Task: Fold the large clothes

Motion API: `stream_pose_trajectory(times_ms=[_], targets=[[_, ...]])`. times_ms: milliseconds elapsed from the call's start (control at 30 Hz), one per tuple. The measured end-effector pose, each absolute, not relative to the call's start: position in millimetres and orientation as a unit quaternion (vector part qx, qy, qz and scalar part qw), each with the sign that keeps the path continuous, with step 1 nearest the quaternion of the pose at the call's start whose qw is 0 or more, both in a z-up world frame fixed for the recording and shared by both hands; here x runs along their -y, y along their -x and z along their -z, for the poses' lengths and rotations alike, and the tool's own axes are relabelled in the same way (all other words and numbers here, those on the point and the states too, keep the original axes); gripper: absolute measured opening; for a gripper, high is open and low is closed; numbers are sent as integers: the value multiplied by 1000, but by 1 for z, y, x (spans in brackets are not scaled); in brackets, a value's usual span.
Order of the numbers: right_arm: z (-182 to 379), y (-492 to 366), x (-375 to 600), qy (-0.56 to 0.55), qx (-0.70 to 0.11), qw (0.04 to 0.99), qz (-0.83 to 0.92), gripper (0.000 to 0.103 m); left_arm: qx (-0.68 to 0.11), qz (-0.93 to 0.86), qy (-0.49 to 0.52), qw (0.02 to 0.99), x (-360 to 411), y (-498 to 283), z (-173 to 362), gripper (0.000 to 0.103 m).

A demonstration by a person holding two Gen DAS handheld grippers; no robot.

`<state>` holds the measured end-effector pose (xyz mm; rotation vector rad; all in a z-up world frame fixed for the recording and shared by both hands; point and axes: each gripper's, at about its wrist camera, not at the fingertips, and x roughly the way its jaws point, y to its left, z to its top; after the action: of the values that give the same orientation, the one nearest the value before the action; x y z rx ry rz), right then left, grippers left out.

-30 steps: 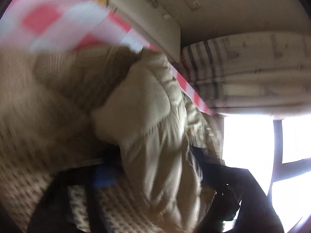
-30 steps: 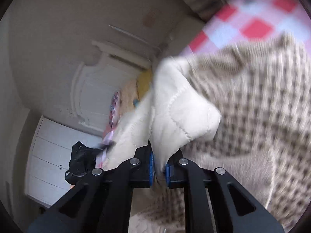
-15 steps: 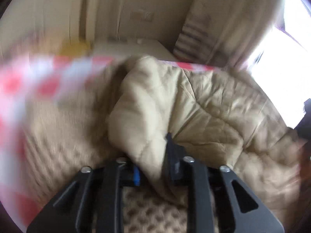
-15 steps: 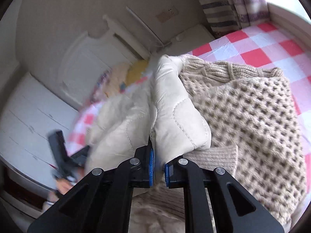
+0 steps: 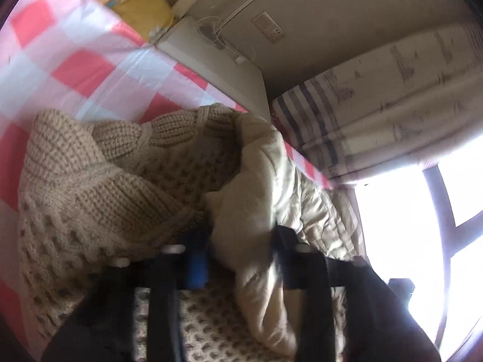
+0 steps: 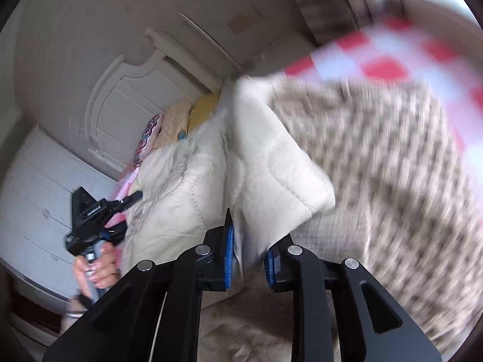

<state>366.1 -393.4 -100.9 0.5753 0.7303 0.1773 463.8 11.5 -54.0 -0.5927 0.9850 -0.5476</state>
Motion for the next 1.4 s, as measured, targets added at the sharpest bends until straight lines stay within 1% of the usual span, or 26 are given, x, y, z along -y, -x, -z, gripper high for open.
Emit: stream_pose_trajectory(times_ms=[33, 67, 100, 167, 233, 267, 300, 367, 433, 467, 533, 567, 600, 667, 767, 833, 867, 900, 933, 1000, 1033, 1133, 1233, 1300, 1367, 1400], targets=[[92, -364, 387, -232, -333, 910, -76, 17, -435, 257, 251, 826, -5, -458, 44, 21], [81, -357, 377, -171, -309, 934, -61, 16, -410, 259, 218, 847, -10, -443, 33, 20], [70, -347, 363, -96, -272, 956, -49, 16, -384, 257, 168, 871, 0, -428, 23, 20], [65, -337, 343, -10, -248, 968, -42, 16, -361, 243, 97, 895, 15, -409, 15, 20], [78, -344, 342, -9, -296, 954, -38, 17, -383, 218, 50, 896, 25, -408, 23, 22], [90, -350, 349, -37, -334, 941, -51, 21, -395, 205, 40, 895, 25, -411, 30, 29], [103, -355, 360, -79, -370, 924, -59, 28, -414, 188, 36, 890, 21, -417, 41, 37], [110, -347, 380, -164, -374, 910, -74, 61, -435, 197, 82, 875, 6, -430, 55, 45], [107, -331, 397, -227, -348, 904, -105, 81, -435, 194, 131, 869, -13, -433, 48, 55], [103, -323, 406, -245, -332, 903, -116, 82, -429, 175, 140, 875, -24, -429, 43, 66], [97, -316, 418, -268, -323, 900, -122, 82, -367, 103, 140, 914, -35, -411, 13, 67], [95, -315, 427, -286, -317, 895, -127, 82, -329, 104, 137, 929, -33, -398, -4, 67], [94, -317, 436, -311, -310, 888, -136, 82, -311, 123, 134, 933, -29, -388, -15, 67], [95, -325, 444, -360, -309, 867, -156, 82, -287, 175, 100, 937, 2, -368, -37, 68], [103, -347, 443, -423, -331, 822, -188, 82, -276, 223, 11, 935, 64, -353, -39, 74], [110, -361, 438, -430, -354, 809, -187, 82, -291, 241, -65, 924, 106, -346, -14, 74], [112, -367, 435, -428, -366, 806, -182, 82, -319, 237, -93, 913, 120, -349, 4, 74], [115, -376, 434, -430, -380, 800, -176, 82, -368, 228, -113, 894, 130, -359, 32, 74], [116, -379, 433, -433, -387, 795, -174, 82, -396, 223, -109, 884, 131, -366, 49, 75], [117, -391, 434, -446, -393, 784, -181, 84, -383, 235, -79, 890, 119, -366, 62, 76], [116, -398, 434, -446, -394, 782, -185, 86, -385, 234, -79, 889, 118, -366, 60, 76], [105, -419, 432, -421, -402, 793, -182, 86, -381, 232, -90, 890, 119, -365, 62, 76], [88, -432, 447, -402, -355, 833, -137, 86, -381, 231, -90, 891, 123, -369, 63, 76], [82, -426, 475, -451, -277, 839, -125, 86, -381, 230, -90, 891, 126, -370, 62, 76], [86, -414, 495, -504, -247, 819, -119, 86, -381, 230, -90, 891, 127, -371, 62, 76], [84, -404, 500, -504, -241, 823, -102, 86, -380, 231, -90, 891, 125, -369, 60, 77]])
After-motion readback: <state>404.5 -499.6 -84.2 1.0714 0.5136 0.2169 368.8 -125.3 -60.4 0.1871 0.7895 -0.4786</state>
